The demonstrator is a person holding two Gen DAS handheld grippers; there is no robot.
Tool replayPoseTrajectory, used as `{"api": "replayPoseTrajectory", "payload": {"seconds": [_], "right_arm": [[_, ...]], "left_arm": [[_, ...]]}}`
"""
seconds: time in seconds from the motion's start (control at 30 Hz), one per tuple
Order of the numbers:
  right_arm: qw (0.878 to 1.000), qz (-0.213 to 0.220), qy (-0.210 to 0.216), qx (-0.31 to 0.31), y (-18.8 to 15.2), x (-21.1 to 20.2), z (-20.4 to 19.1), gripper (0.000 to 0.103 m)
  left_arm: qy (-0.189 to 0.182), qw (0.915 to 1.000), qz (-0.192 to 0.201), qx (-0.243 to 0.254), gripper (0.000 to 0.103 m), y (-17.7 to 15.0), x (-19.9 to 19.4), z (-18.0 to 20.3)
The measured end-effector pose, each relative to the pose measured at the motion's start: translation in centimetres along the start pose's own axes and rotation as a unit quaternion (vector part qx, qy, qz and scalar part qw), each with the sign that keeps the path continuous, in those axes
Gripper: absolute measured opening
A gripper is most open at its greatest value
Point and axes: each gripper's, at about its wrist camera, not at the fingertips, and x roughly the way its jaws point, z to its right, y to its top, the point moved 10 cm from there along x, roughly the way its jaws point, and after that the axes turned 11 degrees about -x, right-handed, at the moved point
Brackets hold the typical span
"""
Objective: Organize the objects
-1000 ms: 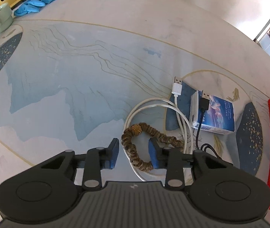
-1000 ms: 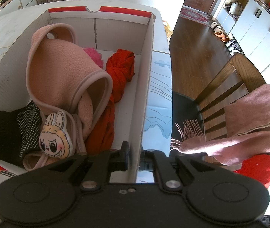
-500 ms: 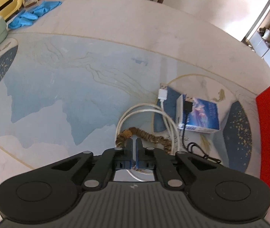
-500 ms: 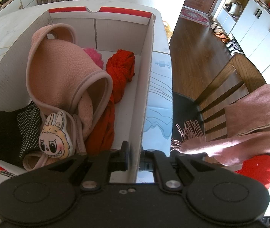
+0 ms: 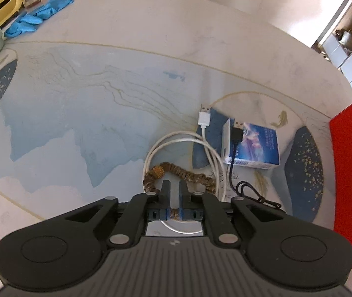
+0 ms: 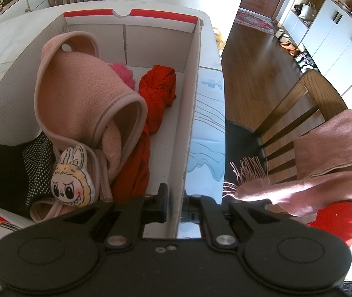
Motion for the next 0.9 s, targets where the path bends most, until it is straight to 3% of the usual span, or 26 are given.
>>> {"api": "replayPoseTrajectory", "payload": {"seconds": [0.1,0.17,0.23,0.3,0.6,0.7,0.9], "right_arm": [[1.0,0.0,0.0,0.0,0.0,0.0,0.0,0.007],[1.0,0.0,0.0,0.0,0.0,0.0,0.0,0.007],[1.0,0.0,0.0,0.0,0.0,0.0,0.0,0.007],[1.0,0.0,0.0,0.0,0.0,0.0,0.0,0.008],[1.0,0.0,0.0,0.0,0.0,0.0,0.0,0.008],[1.0,0.0,0.0,0.0,0.0,0.0,0.0,0.008],[1.0,0.0,0.0,0.0,0.0,0.0,0.0,0.008]], "left_arm": [[0.007,0.9999,-0.007,-0.008,0.017,-0.2,0.5,-0.5],[0.01,0.9998,-0.011,-0.016,0.031,-0.3,0.8,-0.9],[0.015,0.9996,-0.01,-0.022,0.053,-0.4,1.1,-1.3],[0.022,0.9994,-0.005,-0.027,0.057,-0.4,1.2,-1.6],[0.027,0.9987,-0.017,-0.04,0.055,-1.0,2.4,-2.0],[0.027,0.9986,-0.018,-0.042,0.038,-1.0,2.4,-2.0],[0.027,0.9988,-0.015,-0.038,0.012,-0.8,2.2,-2.0]]}}
